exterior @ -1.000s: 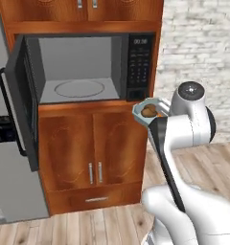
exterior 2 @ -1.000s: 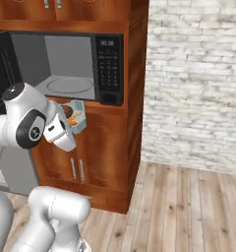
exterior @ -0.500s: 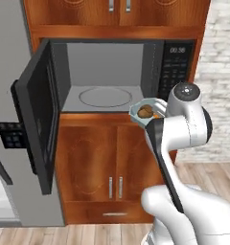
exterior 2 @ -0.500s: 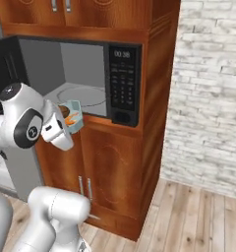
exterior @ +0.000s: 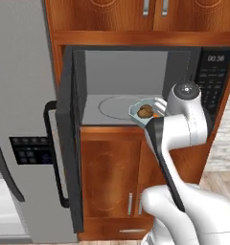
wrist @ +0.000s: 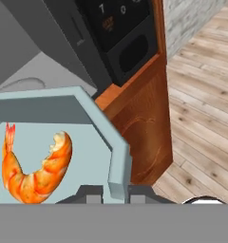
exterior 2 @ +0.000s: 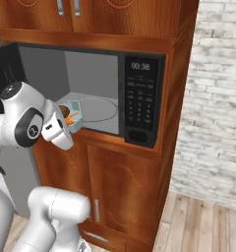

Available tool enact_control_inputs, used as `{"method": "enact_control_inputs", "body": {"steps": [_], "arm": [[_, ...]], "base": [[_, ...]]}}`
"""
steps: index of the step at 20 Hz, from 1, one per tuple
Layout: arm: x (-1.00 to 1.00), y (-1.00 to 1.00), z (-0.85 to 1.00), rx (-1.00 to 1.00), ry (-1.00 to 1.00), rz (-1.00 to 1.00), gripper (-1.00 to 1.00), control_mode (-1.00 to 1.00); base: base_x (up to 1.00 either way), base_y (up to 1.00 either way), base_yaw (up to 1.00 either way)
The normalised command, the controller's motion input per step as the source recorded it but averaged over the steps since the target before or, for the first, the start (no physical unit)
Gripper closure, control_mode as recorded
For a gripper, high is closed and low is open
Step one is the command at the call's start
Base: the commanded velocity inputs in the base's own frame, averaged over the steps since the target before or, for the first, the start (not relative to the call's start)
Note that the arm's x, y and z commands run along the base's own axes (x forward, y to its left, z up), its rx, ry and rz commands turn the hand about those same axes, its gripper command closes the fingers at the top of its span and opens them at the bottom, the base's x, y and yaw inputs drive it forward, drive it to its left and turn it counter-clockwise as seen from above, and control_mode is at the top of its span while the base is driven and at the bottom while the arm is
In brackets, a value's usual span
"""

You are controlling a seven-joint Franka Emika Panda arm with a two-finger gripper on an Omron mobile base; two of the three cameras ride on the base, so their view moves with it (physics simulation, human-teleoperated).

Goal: Place the tupperware containing the shrimp and potato meal in the microwave. Close the microwave door and press the start button to reheat the meal.

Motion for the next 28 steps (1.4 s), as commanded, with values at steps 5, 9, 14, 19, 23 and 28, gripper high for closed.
{"method": "enact_control_inputs", "body": {"steps": [5,9,14,19,23,28], "arm": [[0.0,0.0,0.0,0.0,0.0,0.0,1.0,1.0],[0.0,0.0,0.0,0.0,0.0,0.0,1.0,1.0],[0.0,0.0,0.0,0.0,0.0,0.0,1.0,1.0],[0.0,0.0,0.0,0.0,0.0,0.0,1.0,1.0],[0.0,0.0,0.0,0.0,0.0,0.0,1.0,1.0],[0.0,0.0,0.0,0.0,0.0,0.0,1.0,1.0]], "base": [[0.32,0.34,0.0],[0.03,0.0,0.0],[0.0,0.0,0.0],[-0.18,0.0,0.0],[-0.36,0.0,0.0],[-0.44,-0.03,0.0]]}}
